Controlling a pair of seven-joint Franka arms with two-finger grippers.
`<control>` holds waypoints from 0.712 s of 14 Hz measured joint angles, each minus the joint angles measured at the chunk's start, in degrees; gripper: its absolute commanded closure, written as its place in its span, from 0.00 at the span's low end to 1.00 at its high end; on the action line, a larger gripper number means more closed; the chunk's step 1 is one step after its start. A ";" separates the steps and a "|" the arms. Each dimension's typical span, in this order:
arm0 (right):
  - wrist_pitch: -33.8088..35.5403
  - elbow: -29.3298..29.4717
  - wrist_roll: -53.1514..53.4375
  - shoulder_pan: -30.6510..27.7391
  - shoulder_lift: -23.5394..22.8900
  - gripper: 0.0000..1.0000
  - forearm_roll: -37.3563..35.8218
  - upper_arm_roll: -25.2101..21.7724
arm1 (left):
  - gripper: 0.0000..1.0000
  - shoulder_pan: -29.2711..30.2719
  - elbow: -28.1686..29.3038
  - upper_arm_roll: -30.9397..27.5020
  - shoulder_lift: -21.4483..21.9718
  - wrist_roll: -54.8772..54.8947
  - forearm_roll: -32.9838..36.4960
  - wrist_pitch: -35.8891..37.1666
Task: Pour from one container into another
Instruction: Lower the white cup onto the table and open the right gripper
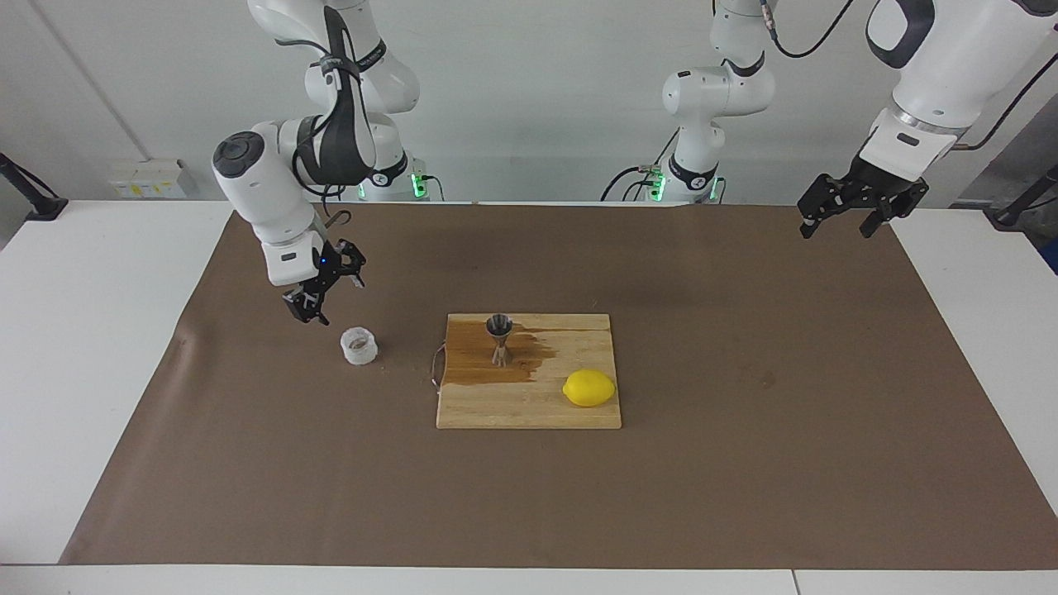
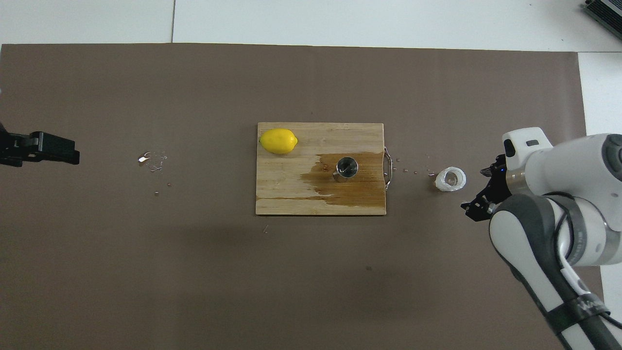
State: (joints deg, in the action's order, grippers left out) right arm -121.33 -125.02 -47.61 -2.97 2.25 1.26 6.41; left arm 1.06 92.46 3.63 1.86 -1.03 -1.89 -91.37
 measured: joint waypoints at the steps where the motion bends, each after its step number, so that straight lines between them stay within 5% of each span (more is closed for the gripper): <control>1: 1.69 0.10 8.07 1.70 0.29 0.00 -2.62 0.06 | 0.00 0.00 0.00 0.00 0.00 0.00 0.00 0.00; 6: 17.20 7.55 43.42 4.28 0.60 0.00 -5.01 0.27 | 0.00 0.00 0.00 0.00 0.00 0.00 0.00 0.00; 10: 31.52 20.65 56.49 3.13 1.05 0.00 -4.99 -0.11 | 0.00 0.00 0.00 0.00 0.00 0.00 0.00 0.00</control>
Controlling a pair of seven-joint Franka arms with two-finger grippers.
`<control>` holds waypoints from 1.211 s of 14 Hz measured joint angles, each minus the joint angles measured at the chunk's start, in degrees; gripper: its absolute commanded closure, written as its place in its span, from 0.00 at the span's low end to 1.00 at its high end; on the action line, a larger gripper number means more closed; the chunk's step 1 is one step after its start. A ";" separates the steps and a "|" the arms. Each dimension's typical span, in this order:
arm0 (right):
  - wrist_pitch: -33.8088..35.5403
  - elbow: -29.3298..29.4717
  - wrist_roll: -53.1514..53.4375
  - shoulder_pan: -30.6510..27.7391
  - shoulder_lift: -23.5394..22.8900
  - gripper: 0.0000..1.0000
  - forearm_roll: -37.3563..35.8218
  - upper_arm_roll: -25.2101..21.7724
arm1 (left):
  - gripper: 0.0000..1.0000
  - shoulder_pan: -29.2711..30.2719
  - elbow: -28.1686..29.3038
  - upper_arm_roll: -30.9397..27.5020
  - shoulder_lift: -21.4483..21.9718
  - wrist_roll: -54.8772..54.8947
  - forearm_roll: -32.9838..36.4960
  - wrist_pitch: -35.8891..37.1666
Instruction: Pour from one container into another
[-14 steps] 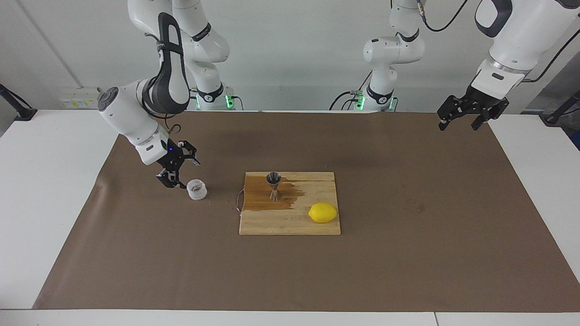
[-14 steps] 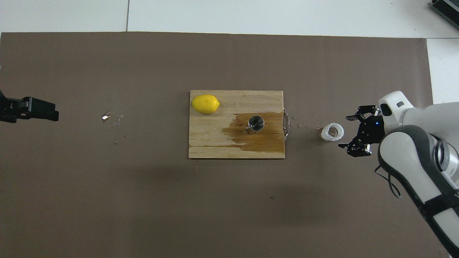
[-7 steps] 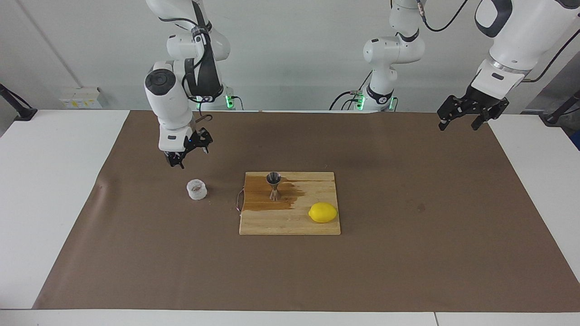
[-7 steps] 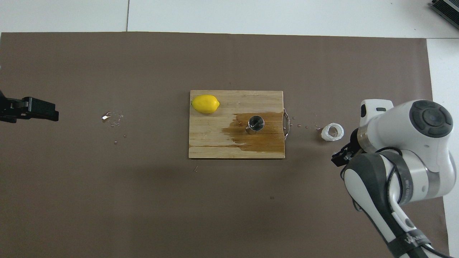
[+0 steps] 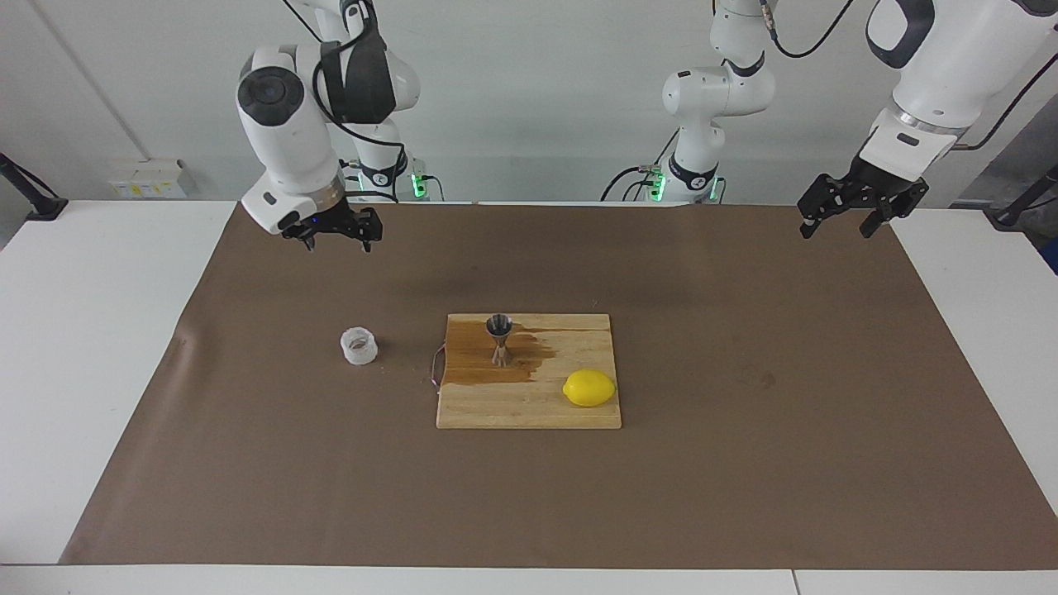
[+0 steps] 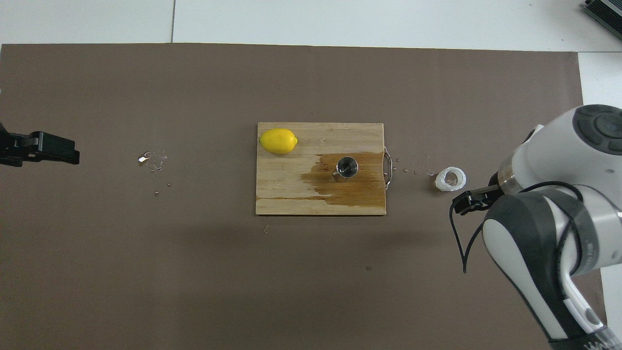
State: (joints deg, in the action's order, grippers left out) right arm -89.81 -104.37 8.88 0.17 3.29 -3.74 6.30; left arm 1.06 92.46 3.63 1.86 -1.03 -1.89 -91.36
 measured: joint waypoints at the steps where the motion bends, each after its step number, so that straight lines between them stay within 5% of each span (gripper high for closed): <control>1: 2.69 3.06 0.27 -0.78 0.05 0.00 0.00 -0.15 | 0.00 0.00 0.00 0.00 0.00 0.00 0.00 0.00; 4: 9.42 10.93 -0.73 -3.95 0.13 0.00 0.65 -0.44 | 0.00 0.00 0.00 0.00 0.00 0.00 0.00 0.00; 9: 9.75 12.90 -7.16 -11.99 -0.37 0.00 6.24 -1.06 | 0.00 0.00 0.00 0.00 0.00 0.00 0.00 0.00; 13: 9.60 12.99 -7.17 -11.16 -0.41 0.00 6.52 -1.40 | 0.00 0.00 0.00 0.00 0.00 0.00 0.00 0.00; 17: 9.60 13.06 -7.17 -4.58 -0.41 0.00 5.87 -7.55 | 0.00 0.00 0.00 0.00 0.00 0.00 0.00 0.00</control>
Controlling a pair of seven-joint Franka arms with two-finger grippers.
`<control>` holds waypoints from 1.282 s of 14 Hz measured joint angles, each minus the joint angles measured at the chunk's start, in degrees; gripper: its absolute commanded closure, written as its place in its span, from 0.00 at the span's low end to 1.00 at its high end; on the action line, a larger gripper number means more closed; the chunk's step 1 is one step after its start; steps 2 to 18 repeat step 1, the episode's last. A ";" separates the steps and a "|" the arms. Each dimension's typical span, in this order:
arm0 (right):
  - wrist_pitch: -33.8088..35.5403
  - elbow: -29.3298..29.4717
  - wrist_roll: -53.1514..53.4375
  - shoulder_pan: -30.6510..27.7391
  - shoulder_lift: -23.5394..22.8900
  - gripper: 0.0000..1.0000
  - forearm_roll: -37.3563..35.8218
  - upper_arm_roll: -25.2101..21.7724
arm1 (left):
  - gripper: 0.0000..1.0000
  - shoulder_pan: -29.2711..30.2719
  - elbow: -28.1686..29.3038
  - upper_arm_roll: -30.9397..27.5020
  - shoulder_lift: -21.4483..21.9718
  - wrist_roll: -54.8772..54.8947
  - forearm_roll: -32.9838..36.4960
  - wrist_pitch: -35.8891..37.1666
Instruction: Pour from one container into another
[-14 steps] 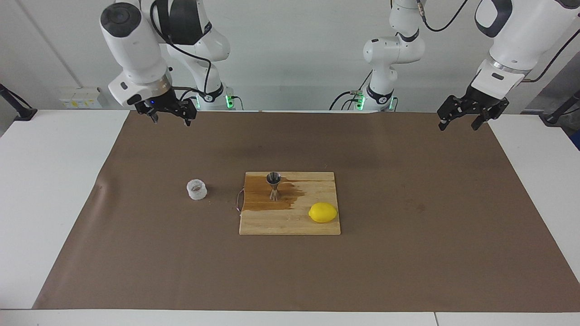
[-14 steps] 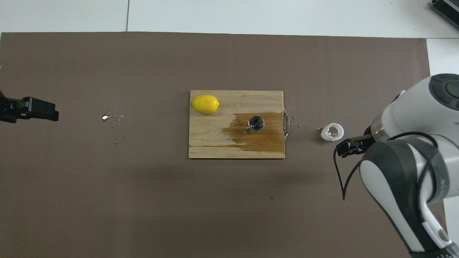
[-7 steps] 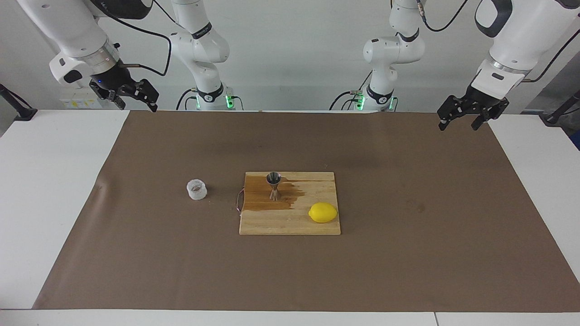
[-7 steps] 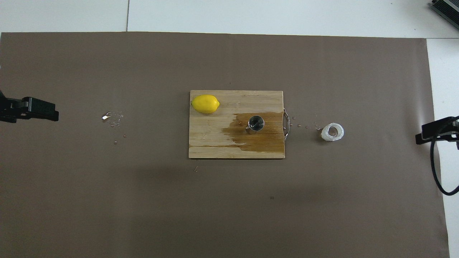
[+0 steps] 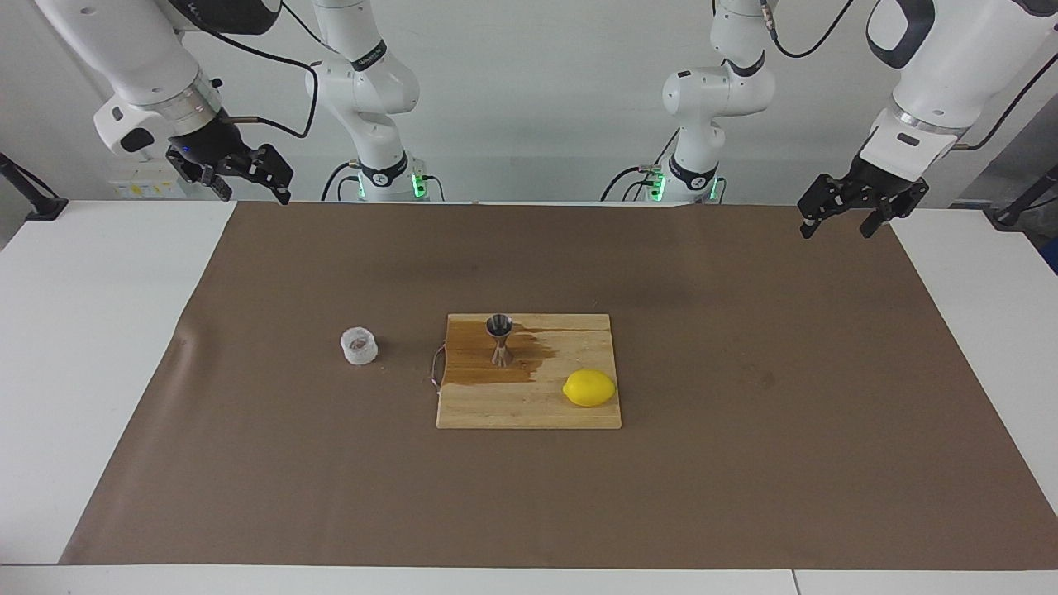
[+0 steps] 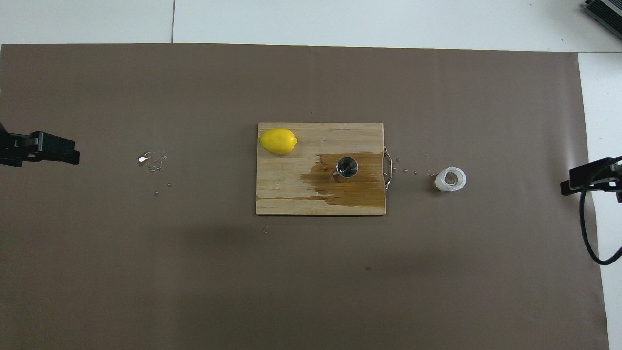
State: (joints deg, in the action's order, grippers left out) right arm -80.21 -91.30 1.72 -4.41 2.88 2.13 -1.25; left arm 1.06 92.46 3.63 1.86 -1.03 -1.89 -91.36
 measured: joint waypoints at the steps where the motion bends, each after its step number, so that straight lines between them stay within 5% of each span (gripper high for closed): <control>1: -0.02 0.06 0.00 1.33 0.00 0.00 0.00 -1.39 | 0.00 0.00 0.00 0.00 0.00 0.00 0.00 0.00; 18: -0.02 0.06 0.00 1.33 0.00 0.00 0.00 -1.39 | 0.00 0.00 0.00 0.00 0.00 0.00 0.00 0.00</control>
